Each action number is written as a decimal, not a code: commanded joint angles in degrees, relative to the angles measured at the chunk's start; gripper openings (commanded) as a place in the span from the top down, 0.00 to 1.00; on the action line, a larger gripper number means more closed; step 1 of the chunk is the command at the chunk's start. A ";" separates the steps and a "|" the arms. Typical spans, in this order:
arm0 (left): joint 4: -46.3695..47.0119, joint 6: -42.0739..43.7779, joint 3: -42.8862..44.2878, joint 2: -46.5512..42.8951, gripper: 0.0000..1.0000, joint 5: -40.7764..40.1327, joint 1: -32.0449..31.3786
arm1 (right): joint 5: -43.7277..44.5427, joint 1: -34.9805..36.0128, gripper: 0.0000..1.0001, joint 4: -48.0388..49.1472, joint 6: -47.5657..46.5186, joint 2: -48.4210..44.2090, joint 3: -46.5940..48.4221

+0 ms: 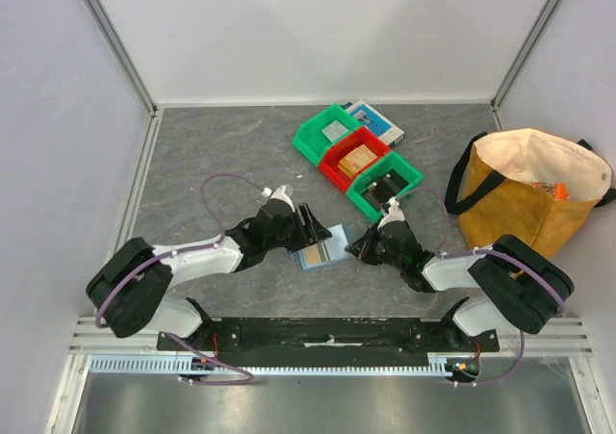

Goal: Take the credit cards out of the card holder
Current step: Remove the credit card from the card holder.

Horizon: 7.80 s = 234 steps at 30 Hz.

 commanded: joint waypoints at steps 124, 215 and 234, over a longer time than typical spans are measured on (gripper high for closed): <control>-9.32 4.60 4.74 0.29 0.45 -5.70 0.34 | -4.13 -0.63 1.00 -1.98 -0.22 4.56 1.52; -10.29 5.22 5.97 1.00 0.36 -5.70 -0.62 | -5.18 5.96 0.57 -10.59 -23.34 -3.71 10.13; -3.70 2.40 2.01 -1.29 0.37 -0.61 0.70 | -16.25 -3.97 1.00 -4.62 -7.96 11.14 6.27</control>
